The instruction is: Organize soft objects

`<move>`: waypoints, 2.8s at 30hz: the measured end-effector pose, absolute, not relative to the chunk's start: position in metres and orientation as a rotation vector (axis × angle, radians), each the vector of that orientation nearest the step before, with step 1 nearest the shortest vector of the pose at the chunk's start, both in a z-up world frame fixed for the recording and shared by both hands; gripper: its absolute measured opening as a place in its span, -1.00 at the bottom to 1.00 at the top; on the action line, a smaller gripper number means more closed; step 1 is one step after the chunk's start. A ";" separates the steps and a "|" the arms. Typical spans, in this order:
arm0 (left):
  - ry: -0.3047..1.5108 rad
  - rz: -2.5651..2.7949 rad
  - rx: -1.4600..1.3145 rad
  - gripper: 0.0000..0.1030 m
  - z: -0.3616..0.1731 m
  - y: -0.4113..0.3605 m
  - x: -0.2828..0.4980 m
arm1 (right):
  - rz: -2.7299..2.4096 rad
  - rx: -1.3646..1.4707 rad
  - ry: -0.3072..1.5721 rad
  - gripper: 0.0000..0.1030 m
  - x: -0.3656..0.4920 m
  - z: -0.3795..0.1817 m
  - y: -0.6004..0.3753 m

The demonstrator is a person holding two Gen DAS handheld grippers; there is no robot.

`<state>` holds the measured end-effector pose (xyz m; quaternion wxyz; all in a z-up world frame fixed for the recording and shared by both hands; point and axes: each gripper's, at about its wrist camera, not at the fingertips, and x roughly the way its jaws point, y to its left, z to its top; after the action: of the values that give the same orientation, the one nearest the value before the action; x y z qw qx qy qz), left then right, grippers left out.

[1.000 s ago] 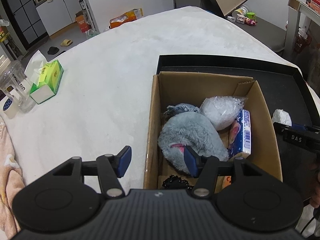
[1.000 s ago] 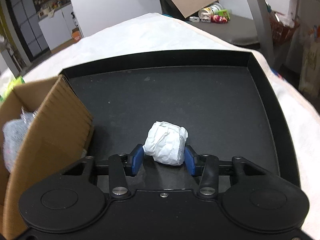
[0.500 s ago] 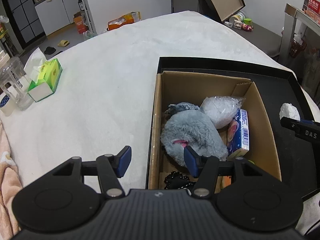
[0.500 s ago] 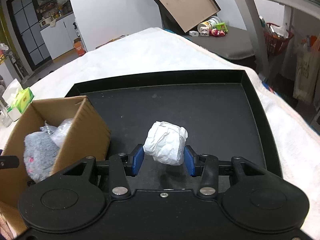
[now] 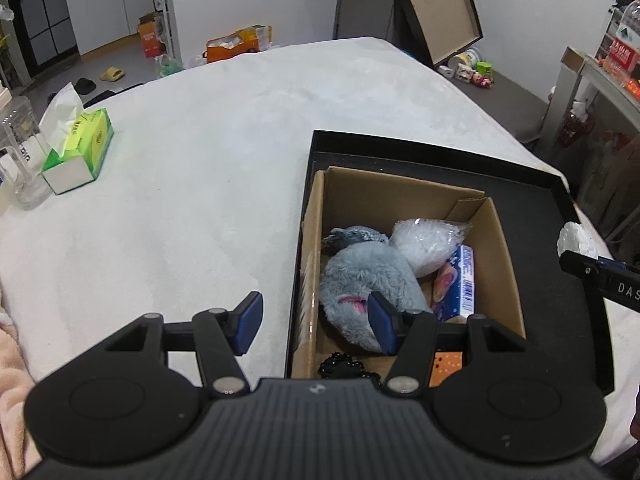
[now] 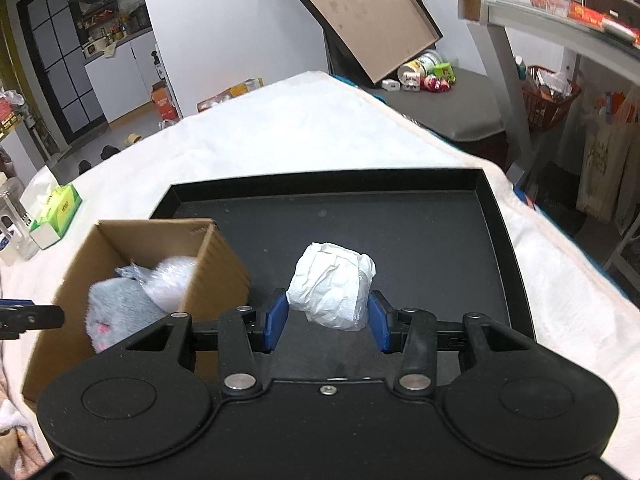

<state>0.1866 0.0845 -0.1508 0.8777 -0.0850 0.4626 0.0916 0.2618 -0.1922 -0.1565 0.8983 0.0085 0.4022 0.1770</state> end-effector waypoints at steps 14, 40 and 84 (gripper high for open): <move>0.965 0.091 -0.236 0.04 -0.157 0.091 0.172 | 0.386 -0.005 0.768 -0.17 0.234 -0.110 -0.168; 0.975 0.048 -0.312 -0.77 -0.175 0.110 0.158 | 0.475 -0.054 0.824 -0.16 0.188 -0.108 -0.100; 0.971 0.095 -0.269 -0.31 -0.127 0.089 0.161 | 0.545 0.116 0.847 0.14 0.200 -0.101 -0.148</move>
<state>0.1613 0.0893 -0.1267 0.8748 -0.1286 0.4649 0.0456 0.2003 -0.1483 -0.1013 0.8744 0.0557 0.4055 0.2608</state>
